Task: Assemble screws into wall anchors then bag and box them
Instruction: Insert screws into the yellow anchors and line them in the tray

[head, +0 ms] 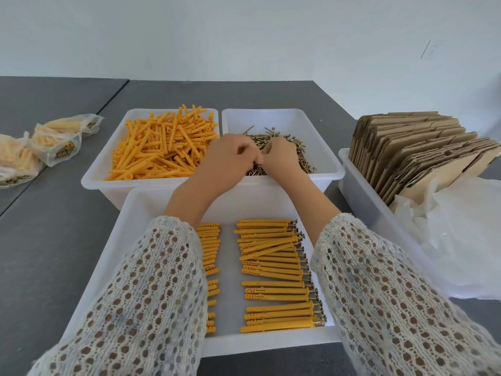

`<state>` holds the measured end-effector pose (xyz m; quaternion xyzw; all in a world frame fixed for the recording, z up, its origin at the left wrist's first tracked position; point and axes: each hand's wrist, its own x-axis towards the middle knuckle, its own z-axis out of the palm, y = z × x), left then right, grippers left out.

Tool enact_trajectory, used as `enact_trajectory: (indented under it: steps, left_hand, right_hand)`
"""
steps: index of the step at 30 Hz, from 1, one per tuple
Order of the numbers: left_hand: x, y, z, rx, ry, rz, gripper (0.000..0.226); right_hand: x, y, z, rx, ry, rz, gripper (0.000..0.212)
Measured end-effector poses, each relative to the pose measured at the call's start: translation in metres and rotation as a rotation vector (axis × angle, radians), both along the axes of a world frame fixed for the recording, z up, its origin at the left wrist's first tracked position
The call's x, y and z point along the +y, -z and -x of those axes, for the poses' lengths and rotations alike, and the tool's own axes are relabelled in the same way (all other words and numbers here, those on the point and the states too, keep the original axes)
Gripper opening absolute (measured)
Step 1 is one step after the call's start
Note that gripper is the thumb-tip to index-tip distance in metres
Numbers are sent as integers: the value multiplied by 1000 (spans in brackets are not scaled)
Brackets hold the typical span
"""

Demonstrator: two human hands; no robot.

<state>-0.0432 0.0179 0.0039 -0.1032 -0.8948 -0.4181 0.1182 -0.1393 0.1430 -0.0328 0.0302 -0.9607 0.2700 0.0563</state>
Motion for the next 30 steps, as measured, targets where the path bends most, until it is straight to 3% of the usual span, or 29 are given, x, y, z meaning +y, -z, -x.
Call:
enact_trajectory:
  steps: [3,6,10,19,30]
  left_hand:
    - [-19,13,6,61,-306,333,25]
    - [-32,25,10,-105,-482,512,29]
    - [-36,31,15,-320,-514,579,46]
    - [-35,28,13,-458,-565,638,44]
    - [-39,28,17,-467,-504,649,36]
  right_hand:
    - [-1,0,-1,-49,-26,-69,28]
    - [-1,-1,-1,-55,-36,-75,31]
    - [0,-1,-4,-24,-39,-28,28]
    - [0,3,-4,37,-94,60,19]
    - [1,7,-2,49,-111,89,21]
